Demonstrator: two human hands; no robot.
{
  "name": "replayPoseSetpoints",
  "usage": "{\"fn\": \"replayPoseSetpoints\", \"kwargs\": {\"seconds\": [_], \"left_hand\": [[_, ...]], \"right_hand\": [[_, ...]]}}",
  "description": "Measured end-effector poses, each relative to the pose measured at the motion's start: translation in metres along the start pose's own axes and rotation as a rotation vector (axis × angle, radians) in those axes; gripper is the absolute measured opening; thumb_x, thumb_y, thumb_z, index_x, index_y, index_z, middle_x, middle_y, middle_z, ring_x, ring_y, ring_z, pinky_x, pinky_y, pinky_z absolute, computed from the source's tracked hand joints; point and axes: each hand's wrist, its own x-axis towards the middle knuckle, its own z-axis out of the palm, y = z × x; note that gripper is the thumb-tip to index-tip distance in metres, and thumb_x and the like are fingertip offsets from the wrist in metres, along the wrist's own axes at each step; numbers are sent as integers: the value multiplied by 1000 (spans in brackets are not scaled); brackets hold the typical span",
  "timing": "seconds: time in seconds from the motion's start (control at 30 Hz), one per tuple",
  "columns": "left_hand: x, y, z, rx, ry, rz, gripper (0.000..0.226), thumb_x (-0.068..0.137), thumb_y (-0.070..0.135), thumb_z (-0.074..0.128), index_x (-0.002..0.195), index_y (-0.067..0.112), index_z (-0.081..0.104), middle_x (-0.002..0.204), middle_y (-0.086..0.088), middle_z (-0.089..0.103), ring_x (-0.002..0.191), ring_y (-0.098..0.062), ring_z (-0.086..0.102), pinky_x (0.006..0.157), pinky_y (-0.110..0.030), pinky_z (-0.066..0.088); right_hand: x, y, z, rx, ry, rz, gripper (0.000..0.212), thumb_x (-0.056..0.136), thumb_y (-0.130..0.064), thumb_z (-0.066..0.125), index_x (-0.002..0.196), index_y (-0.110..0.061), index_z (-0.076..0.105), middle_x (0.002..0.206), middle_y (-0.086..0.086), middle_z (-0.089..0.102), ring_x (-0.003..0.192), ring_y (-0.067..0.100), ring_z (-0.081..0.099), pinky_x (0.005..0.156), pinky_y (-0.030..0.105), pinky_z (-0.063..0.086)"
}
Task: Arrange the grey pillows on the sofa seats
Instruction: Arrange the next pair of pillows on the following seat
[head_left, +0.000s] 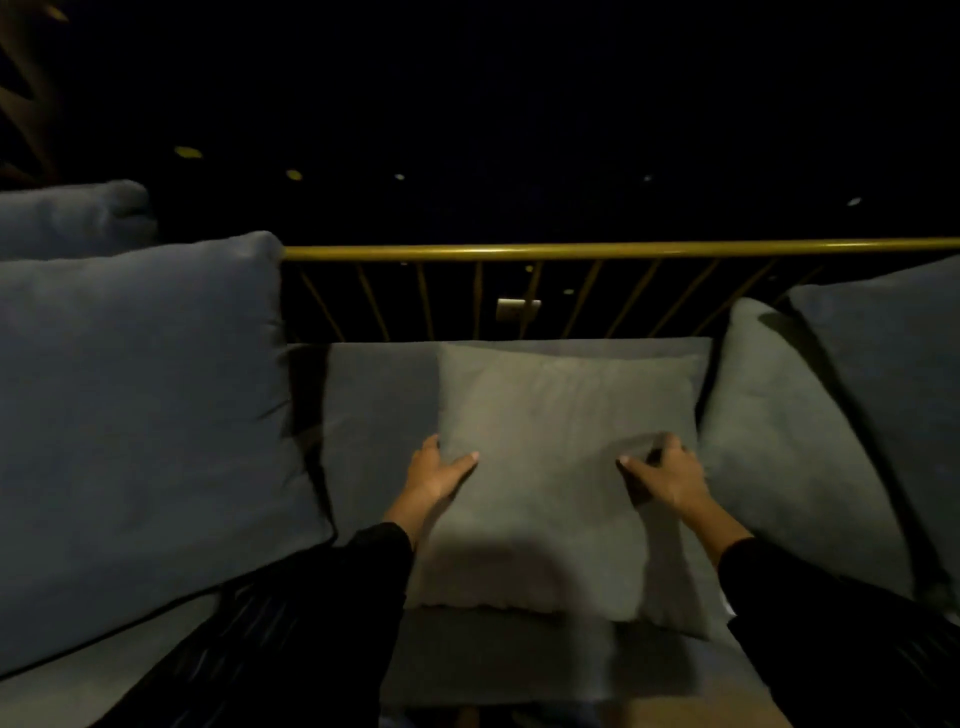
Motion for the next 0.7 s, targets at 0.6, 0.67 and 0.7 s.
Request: {"fn": "replayPoseSetpoints", "kwargs": {"seconds": [0.6, 0.67, 0.7], "left_hand": [[16, -21, 10, -347, 164, -115, 121, 42, 50, 95, 145, 32, 32, 139, -2, 53, 122, -26, 58, 103, -49, 50], [7, -39, -8, -329, 186, -148, 133, 30, 59, 94, 144, 36, 31, 142, -1, 51, 125, -27, 55, 103, -51, 49], [2, -48, -14, -325, 194, -154, 136, 29, 60, 94, 146, 33, 30, 142, -1, 50, 126, -28, 55, 104, -51, 48]], "right_hand": [[28, 28, 33, 399, -6, 27, 104, 74, -52, 75, 154, -28, 13, 153, 19, 32, 140, 38, 34, 112, 50, 34], [12, 19, 46, 398, -46, -1, 103, 74, -54, 73, 154, -31, 13, 154, 17, 31, 141, 37, 34, 112, 50, 34], [4, 14, 52, 399, -66, -3, 106, 71, -60, 72, 154, -32, 13, 155, 17, 30, 141, 37, 33, 113, 52, 33]]}}
